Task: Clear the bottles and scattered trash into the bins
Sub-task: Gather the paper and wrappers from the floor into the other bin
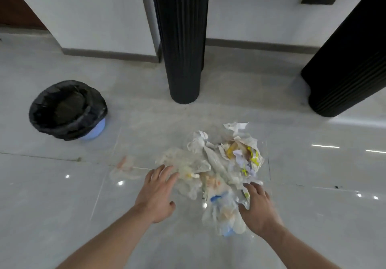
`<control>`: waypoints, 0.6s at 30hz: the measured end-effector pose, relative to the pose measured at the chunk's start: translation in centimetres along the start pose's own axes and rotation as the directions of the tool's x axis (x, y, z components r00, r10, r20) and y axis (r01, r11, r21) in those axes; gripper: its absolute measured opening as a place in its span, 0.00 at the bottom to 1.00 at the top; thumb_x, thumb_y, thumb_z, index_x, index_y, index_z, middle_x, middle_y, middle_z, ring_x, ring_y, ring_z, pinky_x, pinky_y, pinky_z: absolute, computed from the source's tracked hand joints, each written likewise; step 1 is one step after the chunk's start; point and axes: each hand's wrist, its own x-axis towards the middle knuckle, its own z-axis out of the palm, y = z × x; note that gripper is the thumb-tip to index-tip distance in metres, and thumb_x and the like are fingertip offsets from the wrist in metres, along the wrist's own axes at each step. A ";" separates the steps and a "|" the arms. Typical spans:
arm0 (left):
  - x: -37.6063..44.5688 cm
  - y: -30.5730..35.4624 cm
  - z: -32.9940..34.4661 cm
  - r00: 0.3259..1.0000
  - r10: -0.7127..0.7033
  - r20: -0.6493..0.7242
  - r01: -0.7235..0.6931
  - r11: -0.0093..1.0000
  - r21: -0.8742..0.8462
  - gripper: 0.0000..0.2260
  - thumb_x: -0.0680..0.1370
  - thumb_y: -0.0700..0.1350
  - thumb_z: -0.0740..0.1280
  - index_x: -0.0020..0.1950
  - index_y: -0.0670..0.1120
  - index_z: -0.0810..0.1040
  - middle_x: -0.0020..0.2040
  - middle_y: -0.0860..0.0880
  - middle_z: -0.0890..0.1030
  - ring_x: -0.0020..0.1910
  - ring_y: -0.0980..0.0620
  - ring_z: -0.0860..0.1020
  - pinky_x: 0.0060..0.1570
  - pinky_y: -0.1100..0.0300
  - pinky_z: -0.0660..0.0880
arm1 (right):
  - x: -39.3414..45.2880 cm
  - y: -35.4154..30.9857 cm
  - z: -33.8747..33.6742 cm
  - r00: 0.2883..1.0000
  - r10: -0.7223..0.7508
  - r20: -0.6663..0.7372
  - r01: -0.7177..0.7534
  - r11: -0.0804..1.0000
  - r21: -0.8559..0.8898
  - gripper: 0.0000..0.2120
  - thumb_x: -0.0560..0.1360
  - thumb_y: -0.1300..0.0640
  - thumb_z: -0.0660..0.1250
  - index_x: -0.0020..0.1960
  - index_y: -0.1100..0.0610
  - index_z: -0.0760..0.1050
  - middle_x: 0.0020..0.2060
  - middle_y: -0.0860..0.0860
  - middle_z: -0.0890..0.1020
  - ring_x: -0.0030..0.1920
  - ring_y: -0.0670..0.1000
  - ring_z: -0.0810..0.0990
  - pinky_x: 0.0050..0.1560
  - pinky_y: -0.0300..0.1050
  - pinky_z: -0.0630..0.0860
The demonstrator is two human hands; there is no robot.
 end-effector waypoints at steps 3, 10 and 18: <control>4.6 0.3 5.3 0.991 0.116 -0.063 -0.113 0.993 0.039 0.44 0.68 0.59 0.68 0.81 0.53 0.53 0.81 0.47 0.52 0.80 0.42 0.49 0.79 0.45 0.48 | 4.9 2.2 2.7 0.998 0.016 -0.063 -0.017 1.000 -0.022 0.32 0.76 0.50 0.65 0.78 0.51 0.60 0.75 0.50 0.64 0.73 0.56 0.65 0.71 0.51 0.67; 11.4 1.4 11.7 0.961 0.257 -0.099 -0.235 0.954 0.188 0.58 0.68 0.64 0.71 0.79 0.53 0.29 0.77 0.48 0.24 0.75 0.43 0.24 0.75 0.39 0.30 | 13.6 3.0 5.4 0.987 -0.017 -0.157 0.005 0.997 -0.076 0.32 0.74 0.47 0.67 0.76 0.48 0.61 0.73 0.50 0.65 0.72 0.56 0.67 0.67 0.51 0.71; 12.5 0.9 15.7 0.951 0.305 -0.052 -0.277 0.914 0.297 0.58 0.73 0.56 0.74 0.78 0.50 0.26 0.79 0.44 0.30 0.76 0.40 0.27 0.70 0.40 0.23 | 17.6 3.2 7.8 0.971 -0.153 -0.185 0.119 0.976 -0.182 0.25 0.74 0.46 0.69 0.69 0.47 0.66 0.64 0.47 0.72 0.66 0.52 0.72 0.64 0.46 0.72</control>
